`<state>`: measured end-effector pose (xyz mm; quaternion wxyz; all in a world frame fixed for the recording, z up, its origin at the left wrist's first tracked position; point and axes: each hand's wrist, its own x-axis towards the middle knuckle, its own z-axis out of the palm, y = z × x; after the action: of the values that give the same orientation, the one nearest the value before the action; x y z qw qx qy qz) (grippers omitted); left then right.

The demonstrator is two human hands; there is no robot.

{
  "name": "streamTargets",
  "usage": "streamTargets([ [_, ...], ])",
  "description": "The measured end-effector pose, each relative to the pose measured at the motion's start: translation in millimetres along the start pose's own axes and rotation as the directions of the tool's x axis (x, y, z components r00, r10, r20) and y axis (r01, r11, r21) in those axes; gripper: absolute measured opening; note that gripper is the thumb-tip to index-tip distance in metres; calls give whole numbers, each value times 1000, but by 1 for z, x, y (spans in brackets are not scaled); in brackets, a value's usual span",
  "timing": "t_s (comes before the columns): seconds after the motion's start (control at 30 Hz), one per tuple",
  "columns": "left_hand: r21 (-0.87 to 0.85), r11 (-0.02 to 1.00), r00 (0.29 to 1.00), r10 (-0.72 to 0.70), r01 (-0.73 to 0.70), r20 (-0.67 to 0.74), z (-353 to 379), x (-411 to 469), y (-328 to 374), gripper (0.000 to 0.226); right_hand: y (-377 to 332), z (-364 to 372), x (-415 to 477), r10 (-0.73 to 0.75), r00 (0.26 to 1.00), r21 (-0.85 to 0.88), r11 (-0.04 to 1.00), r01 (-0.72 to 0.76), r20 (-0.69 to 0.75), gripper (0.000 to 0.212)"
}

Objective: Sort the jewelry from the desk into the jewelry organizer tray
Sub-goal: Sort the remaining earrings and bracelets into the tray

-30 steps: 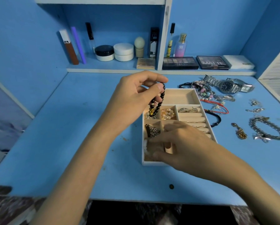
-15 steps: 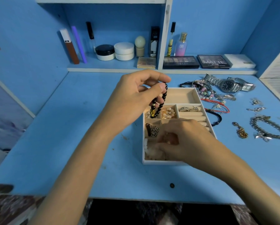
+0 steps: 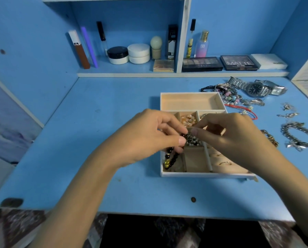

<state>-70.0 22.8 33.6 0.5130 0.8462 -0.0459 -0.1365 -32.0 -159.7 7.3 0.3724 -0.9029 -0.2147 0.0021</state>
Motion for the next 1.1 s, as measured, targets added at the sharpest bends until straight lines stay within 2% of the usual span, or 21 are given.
streamTargets([
  [0.13, 229, 973, 999, -13, 24, -50, -1, -2, -6, 13, 1, 1, 0, -8, 1000, 4, 1000, 8, 0, 12],
  [0.23, 308, 951, 997, 7, 15, -71, -1, -1, -10, 10, 1, 1, 1, -17, 1000, 3, 1000, 17, 3, 11],
  [0.4, 448, 893, 999, 52, -49, 6, 6, 3, -16, 8, -3, 5, 1, -54, 998, 8, 999, 53, 38, 5],
  [0.53, 434, 898, 995, 97, -78, -21, 10, 4, -19, 8, -4, 11, 1, -86, 983, -78, 992, 100, 162, 18],
  [0.63, 395, 915, 993, 110, -86, -36, -3, 3, -19, 14, -5, 12, -2, -77, 978, -74, 993, 93, 193, 17],
  [0.77, 433, 900, 978, -57, -37, 201, -21, -5, -20, 34, -3, 11, -3, -65, 985, -49, 996, 74, 162, 14],
  [0.83, 453, 888, 966, -50, -73, 254, -21, -5, -19, 32, -1, 11, -3, -59, 986, -45, 997, 66, 156, 14],
  [0.97, 394, 910, 981, 57, -127, 185, -11, 1, -17, 14, -2, 11, -4, -67, 985, -45, 996, 75, 159, 12],
  [1.1, 469, 875, 992, 108, -123, 60, 1, 12, -24, 11, -1, 9, -5, -46, 987, -7, 999, 48, 154, 15],
])
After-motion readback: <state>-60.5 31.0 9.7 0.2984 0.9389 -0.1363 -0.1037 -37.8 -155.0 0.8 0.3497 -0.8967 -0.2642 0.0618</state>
